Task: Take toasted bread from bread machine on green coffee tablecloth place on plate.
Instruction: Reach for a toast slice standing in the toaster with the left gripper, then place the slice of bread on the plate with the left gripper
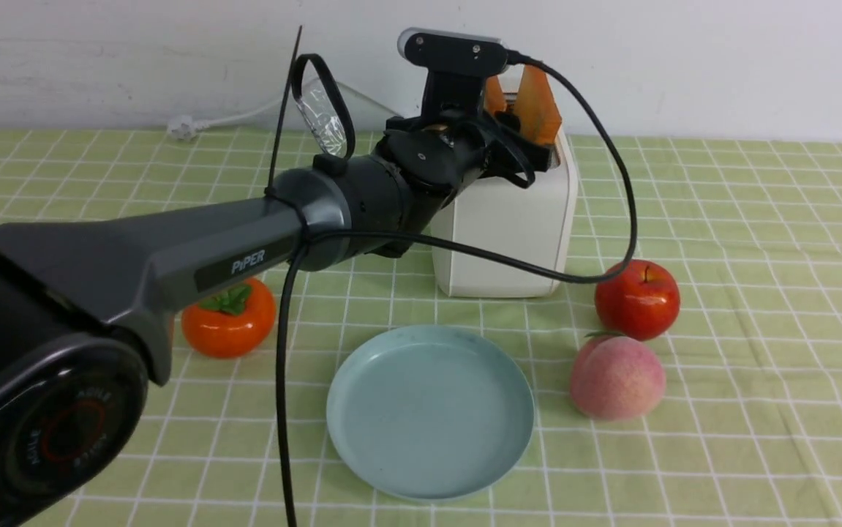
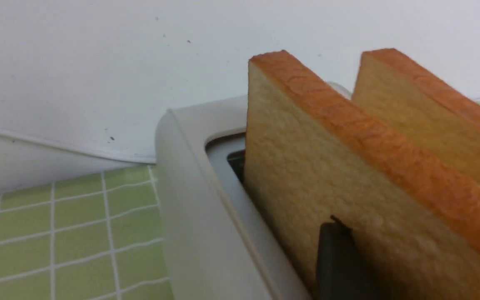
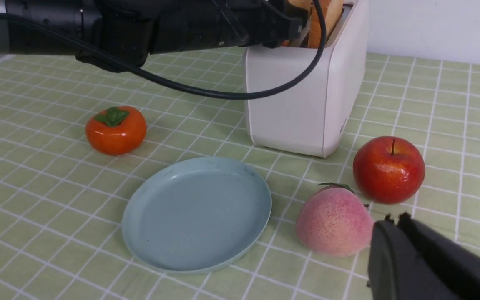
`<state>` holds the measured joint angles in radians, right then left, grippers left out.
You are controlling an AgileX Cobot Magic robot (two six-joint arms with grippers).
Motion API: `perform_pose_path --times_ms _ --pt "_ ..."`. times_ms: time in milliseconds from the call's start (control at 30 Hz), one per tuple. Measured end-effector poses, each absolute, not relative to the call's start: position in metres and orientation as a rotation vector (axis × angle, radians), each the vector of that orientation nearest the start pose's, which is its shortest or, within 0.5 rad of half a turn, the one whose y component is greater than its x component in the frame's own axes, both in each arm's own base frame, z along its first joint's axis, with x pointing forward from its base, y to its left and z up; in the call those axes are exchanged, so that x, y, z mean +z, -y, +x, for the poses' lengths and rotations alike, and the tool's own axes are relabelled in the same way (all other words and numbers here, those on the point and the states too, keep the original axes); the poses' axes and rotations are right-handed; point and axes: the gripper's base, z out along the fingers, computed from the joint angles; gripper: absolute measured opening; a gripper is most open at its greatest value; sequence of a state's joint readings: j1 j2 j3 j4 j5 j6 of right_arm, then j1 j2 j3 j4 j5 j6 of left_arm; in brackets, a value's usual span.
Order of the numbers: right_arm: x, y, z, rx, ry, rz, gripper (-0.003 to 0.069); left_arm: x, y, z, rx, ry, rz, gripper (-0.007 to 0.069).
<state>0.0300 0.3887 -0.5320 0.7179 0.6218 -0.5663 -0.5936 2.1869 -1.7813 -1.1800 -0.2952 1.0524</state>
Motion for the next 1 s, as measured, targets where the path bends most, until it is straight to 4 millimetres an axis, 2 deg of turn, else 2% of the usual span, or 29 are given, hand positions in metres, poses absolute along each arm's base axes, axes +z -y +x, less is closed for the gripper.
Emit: perform_pose_path --times_ms 33,100,167,267,400,433,467,500,600,633,667,700,733,800,833,867,933,967,1000 --pt "0.322 -0.037 0.072 0.417 -1.816 -0.257 0.0008 0.256 0.273 0.45 -0.269 -1.759 0.228 0.0245" --pt "0.322 -0.037 0.072 0.417 -1.816 -0.258 0.001 0.256 0.273 0.45 -0.267 -1.757 0.225 0.0152" --pt "0.322 -0.037 0.072 0.417 -1.816 -0.258 0.001 0.257 0.273 0.45 -0.267 -1.755 0.225 0.009" --pt "0.322 -0.037 0.072 0.413 -1.817 -0.26 0.0013 0.258 0.273 0.45 -0.268 -1.754 0.226 0.0088" --pt "0.322 -0.037 0.073 0.412 -1.816 -0.26 0.0012 0.269 0.273 0.447 -0.293 -1.743 0.239 0.0088" --pt "0.323 -0.037 0.073 0.409 -1.811 -0.256 0.0008 0.284 0.271 0.442 -0.31 -1.72 0.249 0.0088" --pt "0.323 -0.037 0.073 0.409 -1.81 -0.256 0.0007 0.287 0.271 0.442 -0.31 -1.716 0.253 0.0088" --pt "0.323 -0.036 0.073 0.409 -1.807 -0.252 0.0002 0.312 0.267 0.434 -0.334 -1.679 0.257 0.0088" --pt "0.324 -0.037 0.073 0.414 -1.805 -0.249 0.0001 0.362 0.258 0.413 -0.4 -1.604 0.27 0.0088" --pt "0.324 -0.037 0.073 0.414 -1.805 -0.249 0.0001 0.362 0.258 0.413 -0.4 -1.605 0.27 0.0088" --pt "0.324 -0.037 0.073 0.415 -1.804 -0.248 0.0001 0.392 0.252 0.397 -0.441 -1.557 0.293 0.0088" --pt "0.324 -0.037 0.073 0.415 -1.804 -0.248 0.0001 0.394 0.251 0.395 -0.452 -1.558 0.29 0.0088" --pt "0.324 -0.037 0.073 0.414 -1.804 -0.248 0.0001 0.413 0.244 0.38 -0.519 -1.541 0.302 0.0088" --pt "0.324 -0.037 0.073 0.418 -1.799 -0.242 0.0001 0.419 0.236 0.358 -0.625 -1.567 0.326 0.0088" --pt "0.324 -0.036 0.073 0.419 -1.797 -0.24 0.0001 0.423 0.235 0.355 -0.632 -1.559 0.331 0.0088" --pt "0.325 -0.037 0.073 0.431 -1.793 -0.234 0.0001 0.419 0.228 0.337 -0.688 -1.589 0.375 0.0088" --pt "0.326 -0.038 0.073 0.449 -1.789 -0.226 0.0001 0.404 0.222 0.317 -0.727 -1.644 0.435 0.0088" --pt "0.325 -0.038 0.073 0.459 -1.793 -0.227 0.0001 0.398 0.217 0.302 -0.756 -1.669 0.471 0.0088" --pt "0.325 -0.039 0.072 0.471 -1.803 -0.235 0.0001 0.383 0.21 0.284 -0.779 -1.719 0.515 0.0088"
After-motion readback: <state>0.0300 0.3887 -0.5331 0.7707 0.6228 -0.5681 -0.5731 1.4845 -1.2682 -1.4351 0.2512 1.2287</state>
